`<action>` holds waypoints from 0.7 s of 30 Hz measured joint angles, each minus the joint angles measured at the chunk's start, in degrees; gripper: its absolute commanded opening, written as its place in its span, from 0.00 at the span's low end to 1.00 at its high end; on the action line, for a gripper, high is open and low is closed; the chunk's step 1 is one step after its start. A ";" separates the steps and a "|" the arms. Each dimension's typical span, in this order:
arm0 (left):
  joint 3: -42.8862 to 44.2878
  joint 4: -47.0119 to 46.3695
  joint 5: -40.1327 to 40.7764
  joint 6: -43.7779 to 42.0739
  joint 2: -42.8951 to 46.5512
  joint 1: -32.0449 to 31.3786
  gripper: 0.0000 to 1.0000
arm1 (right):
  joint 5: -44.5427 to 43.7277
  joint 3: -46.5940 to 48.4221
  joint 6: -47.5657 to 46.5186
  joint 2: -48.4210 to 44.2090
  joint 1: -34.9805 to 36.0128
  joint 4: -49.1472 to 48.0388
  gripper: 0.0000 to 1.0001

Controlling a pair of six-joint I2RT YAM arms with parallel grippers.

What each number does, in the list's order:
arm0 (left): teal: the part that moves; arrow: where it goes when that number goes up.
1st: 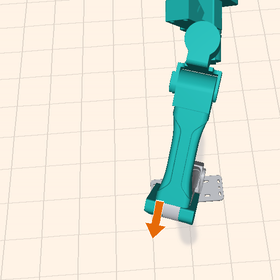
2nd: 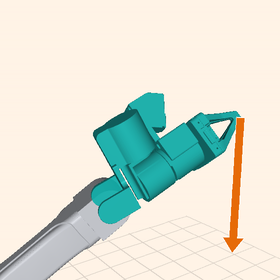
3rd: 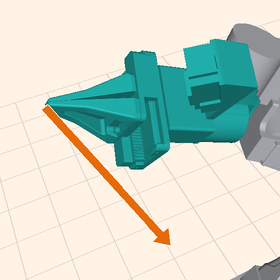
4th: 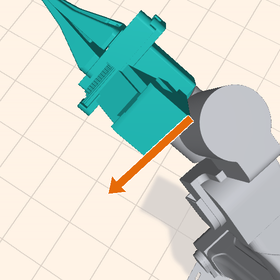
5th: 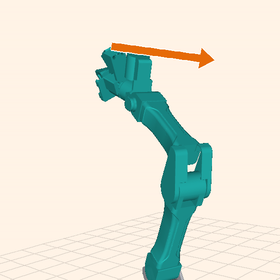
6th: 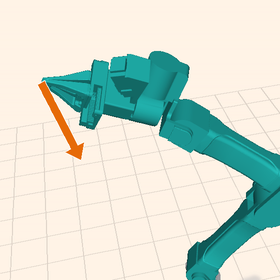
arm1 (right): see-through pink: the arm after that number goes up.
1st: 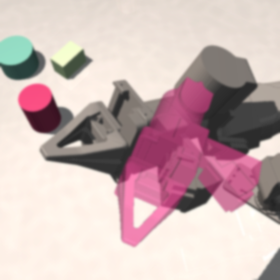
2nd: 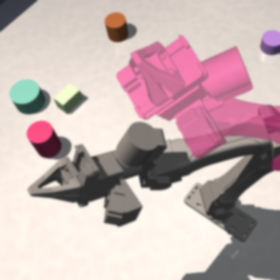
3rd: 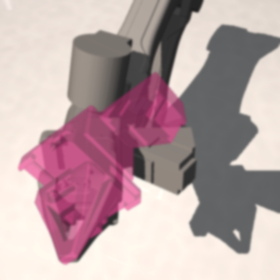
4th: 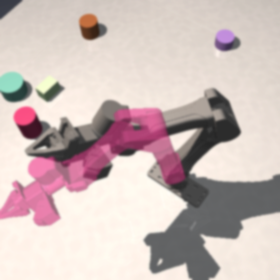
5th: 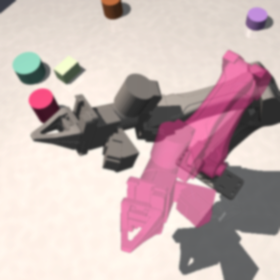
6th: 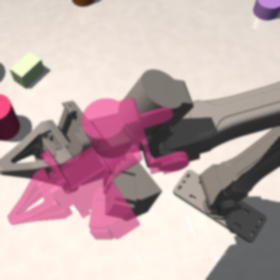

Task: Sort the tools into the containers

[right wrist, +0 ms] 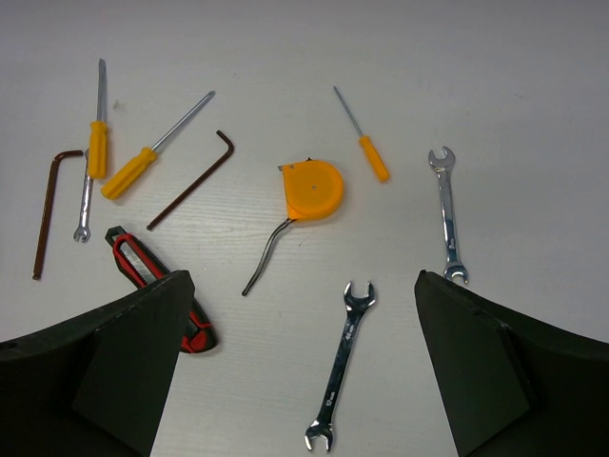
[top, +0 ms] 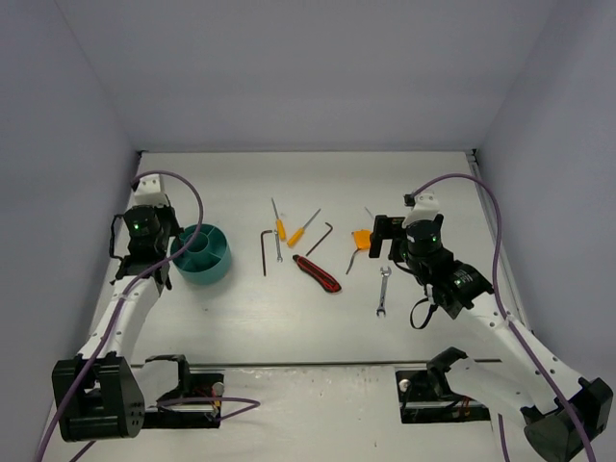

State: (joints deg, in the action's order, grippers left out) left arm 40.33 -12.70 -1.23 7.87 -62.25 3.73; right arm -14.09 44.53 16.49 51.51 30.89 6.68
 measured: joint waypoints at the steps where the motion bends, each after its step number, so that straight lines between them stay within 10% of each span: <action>1: -0.48 -0.23 0.30 0.29 0.40 0.00 0.00 | 0.00 0.00 0.00 0.13 0.02 0.00 1.00; 21: -5.45 -0.59 4.17 4.79 2.03 -0.02 0.00 | 0.00 -0.09 0.00 0.22 0.33 -0.19 1.00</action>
State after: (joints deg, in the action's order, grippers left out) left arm 34.87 -13.30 2.94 12.66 -60.22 3.70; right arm -14.09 44.45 16.49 51.73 31.22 6.48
